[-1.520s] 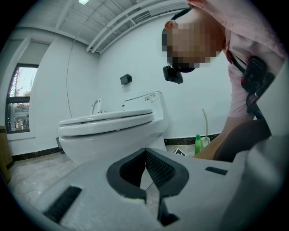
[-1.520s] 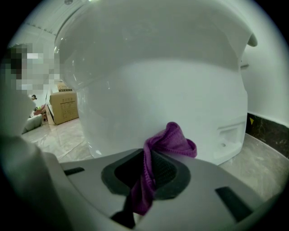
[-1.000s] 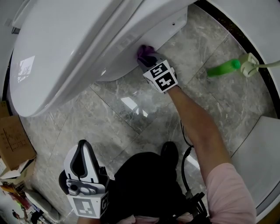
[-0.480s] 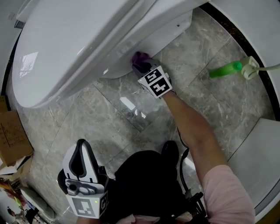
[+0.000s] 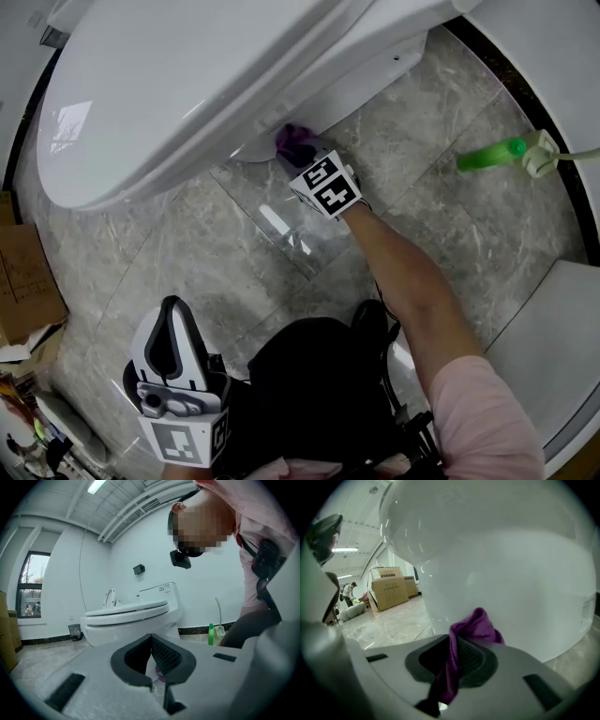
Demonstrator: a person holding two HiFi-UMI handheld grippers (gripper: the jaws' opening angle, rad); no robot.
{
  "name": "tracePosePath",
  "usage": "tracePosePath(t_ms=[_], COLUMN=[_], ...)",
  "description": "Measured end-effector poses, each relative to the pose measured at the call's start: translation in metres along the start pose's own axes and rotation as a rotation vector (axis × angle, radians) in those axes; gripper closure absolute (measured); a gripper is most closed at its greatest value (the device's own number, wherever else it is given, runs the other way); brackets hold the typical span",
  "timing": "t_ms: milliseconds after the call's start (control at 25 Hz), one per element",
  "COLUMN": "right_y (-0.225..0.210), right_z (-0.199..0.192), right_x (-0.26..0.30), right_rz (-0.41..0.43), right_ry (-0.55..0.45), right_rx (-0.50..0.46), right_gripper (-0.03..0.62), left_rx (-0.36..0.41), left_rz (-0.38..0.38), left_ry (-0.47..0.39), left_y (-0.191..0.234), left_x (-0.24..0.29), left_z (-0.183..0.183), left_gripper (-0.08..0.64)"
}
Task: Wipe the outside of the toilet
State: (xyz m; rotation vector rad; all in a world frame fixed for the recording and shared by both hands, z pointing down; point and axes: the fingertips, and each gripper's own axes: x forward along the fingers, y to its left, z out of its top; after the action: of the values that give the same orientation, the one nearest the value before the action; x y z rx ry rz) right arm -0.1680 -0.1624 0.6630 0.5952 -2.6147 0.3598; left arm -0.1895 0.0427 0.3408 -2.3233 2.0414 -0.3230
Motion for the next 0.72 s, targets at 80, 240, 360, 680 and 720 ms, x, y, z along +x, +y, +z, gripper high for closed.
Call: tracePosePath(t_ms=[80,240,360,680,720], right_y=[0.008,0.029,0.055,0.132,0.141], right_z=[0.000,0.002,0.007,0.046,0.053], right_x=[0.004,0.014,0.023,0.013,0.006], right_rz=[0.008,0.056,0.111,0.315,0.341], right_ry=[0.002,0.013,0.012,-0.083,-0.102], right_rx=[0.003,-0.011,-0.036,-0.041,-0.049], right_gripper=[0.538,0.538,0.537,0.537,0.537], left_rx=[-0.001,-0.012,-0.016,-0.025,-0.030], left_rz=[0.009,0.011,0.024,0.031,0.027], left_ry=[0.005,-0.013,-0.023,-0.050,-0.055], left_y=[0.003,0.009,0.014,0.025,0.024], left_x=[-0.003,-0.007,-0.013,-0.027,-0.028], left_z=[0.000,0.004,0.007,0.011,0.012], left_gripper=[0.552,0.552,0.552,0.552,0.552])
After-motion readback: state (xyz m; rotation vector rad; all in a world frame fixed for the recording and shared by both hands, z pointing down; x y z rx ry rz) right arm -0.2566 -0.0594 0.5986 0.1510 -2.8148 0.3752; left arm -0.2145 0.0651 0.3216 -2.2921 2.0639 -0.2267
